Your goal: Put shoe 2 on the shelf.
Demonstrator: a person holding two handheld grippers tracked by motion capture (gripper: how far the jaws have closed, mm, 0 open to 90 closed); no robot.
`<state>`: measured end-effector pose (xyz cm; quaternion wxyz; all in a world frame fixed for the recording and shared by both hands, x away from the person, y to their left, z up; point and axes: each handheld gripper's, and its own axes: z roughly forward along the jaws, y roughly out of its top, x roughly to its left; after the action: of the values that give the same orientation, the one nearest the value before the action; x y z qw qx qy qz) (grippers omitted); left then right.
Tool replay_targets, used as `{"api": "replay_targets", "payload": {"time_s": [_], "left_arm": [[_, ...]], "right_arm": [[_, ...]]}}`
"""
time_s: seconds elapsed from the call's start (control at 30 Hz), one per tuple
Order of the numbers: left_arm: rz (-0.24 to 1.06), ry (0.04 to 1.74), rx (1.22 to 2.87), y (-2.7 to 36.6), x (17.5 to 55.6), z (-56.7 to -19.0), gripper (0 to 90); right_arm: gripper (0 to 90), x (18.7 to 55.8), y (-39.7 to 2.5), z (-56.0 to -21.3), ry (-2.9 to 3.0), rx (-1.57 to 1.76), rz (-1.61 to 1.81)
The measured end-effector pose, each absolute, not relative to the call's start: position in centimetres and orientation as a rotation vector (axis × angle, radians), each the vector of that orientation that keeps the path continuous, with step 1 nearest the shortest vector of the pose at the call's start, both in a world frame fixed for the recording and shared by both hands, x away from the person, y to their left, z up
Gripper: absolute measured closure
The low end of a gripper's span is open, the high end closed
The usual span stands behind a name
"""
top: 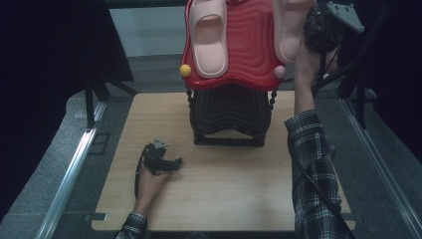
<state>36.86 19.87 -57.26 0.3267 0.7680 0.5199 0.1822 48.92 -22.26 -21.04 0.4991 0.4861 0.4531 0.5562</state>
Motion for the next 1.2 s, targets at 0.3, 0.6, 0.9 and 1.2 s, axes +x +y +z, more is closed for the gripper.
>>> {"api": "replay_targets", "payload": {"time_s": [0.3, 0.6, 0.9, 1.2], "left_arm": [[0.476, 1.358, 2.017, 19.9, 36.9, -57.2, 3.5], [0.476, 1.357, 2.019, 19.9, 36.8, -57.2, 3.6], [0.475, 1.359, 2.019, 19.8, 36.8, -57.2, 3.6], [0.476, 1.362, 2.014, 19.8, 36.8, -57.2, 3.6]], "right_arm": [[76.1, 49.8, -20.2, -21.3, 1.198, 1.162, 1.290], [64.0, 49.3, -20.7, -21.4, 1.247, 1.151, 1.363], [62.3, 47.0, -22.8, -21.1, 1.239, 1.122, 1.437], [87.9, 46.3, -26.1, -23.6, 1.292, 1.094, 1.407]]}}
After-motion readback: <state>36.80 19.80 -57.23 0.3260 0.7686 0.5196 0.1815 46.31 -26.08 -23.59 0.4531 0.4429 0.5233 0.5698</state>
